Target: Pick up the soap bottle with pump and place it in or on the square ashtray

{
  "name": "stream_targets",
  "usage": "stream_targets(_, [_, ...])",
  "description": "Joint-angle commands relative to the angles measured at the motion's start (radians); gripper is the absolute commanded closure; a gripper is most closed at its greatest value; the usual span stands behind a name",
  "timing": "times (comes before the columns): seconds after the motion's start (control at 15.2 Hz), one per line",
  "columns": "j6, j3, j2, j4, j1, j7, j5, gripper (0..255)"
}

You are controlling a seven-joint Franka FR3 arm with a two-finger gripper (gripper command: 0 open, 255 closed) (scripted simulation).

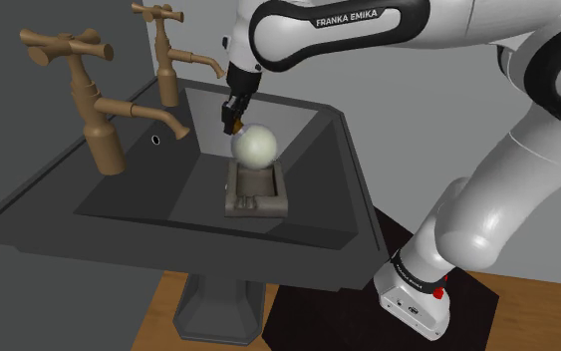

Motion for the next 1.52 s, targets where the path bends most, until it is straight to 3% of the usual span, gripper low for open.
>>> stream_targets(0.0, [0.003,-0.012,-0.091,-0.093,-0.01,-0.032,0.024,255])
stream_targets(0.07, [0.001,-0.02,-0.137,-0.138,-0.013,-0.049,0.035,255])
stream_targets(1.19, [0.231,-0.014,-0.061,-0.293,-0.01,-0.051,0.03,255])
stream_targets(1.45, [0.24,-0.013,-0.057,-0.297,-0.01,-0.051,0.03,255])
